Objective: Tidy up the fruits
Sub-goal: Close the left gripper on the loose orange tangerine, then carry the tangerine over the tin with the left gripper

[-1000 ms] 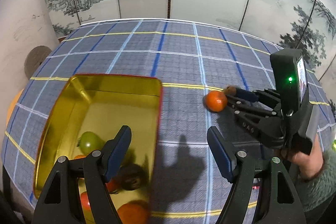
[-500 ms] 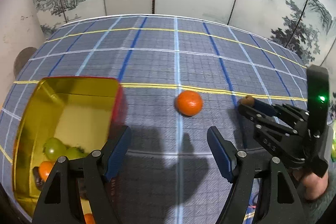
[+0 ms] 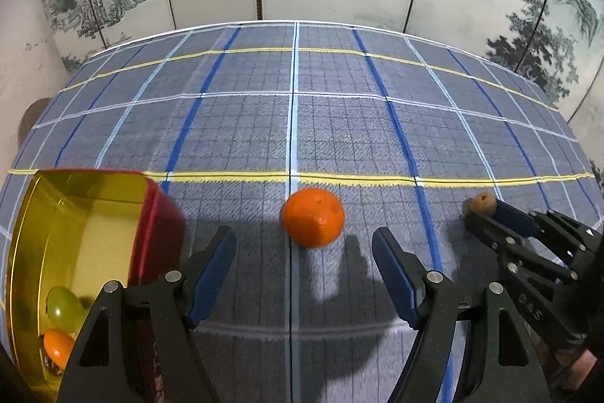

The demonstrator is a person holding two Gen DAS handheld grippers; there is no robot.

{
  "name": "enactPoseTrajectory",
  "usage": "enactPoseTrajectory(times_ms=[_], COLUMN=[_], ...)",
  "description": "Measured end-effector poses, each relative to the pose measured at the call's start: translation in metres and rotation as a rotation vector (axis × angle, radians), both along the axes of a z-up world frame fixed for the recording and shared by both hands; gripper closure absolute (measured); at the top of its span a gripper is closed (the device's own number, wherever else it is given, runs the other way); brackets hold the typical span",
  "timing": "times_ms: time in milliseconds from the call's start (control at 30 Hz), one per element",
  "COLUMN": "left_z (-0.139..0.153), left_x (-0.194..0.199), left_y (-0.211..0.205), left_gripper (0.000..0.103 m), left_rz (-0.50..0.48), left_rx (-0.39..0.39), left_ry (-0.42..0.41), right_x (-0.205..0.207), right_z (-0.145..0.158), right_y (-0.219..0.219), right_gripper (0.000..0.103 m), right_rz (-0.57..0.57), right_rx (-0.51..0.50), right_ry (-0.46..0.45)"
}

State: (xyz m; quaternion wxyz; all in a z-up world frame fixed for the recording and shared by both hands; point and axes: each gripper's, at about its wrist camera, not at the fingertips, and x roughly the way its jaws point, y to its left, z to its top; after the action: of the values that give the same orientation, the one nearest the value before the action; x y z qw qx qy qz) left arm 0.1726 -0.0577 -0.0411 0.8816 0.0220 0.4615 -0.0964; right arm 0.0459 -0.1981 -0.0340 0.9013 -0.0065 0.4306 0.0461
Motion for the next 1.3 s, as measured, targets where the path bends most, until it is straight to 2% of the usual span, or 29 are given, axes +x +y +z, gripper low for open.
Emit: enactPoseTrajectory(times_ms=[300,367,467,967,1300], left_z=[-0.014,-0.016,-0.018,-0.014,0.008], left_x=[0.023,0.024,0.023,-0.014,-0.048], left_y=[-0.006,-0.007,-0.007,0.002,0.013], left_gripper=[0.044,0.055,0.064,0.065,0.065], left_rz=[-0.002,-0.009,-0.018,-0.020,-0.013], left_rx=[0.007,0.009,-0.008,0.002,0.002], left_ry=[0.028,0.034,0.046,0.054,0.015], right_x=[0.000,0.000,0.000,0.000,-0.001], right_z=[0.000,0.000,0.000,-0.001,0.000], right_y=[-0.002,-0.003,-0.003,-0.001,0.003], right_gripper=[0.077,0.077,0.077,0.077,0.077], right_rz=[0.000,0.000,0.000,-0.002,-0.002], right_rx=[0.028,0.027,0.028,0.008,-0.016], right_ry=[0.000,0.000,0.001,0.002,0.002])
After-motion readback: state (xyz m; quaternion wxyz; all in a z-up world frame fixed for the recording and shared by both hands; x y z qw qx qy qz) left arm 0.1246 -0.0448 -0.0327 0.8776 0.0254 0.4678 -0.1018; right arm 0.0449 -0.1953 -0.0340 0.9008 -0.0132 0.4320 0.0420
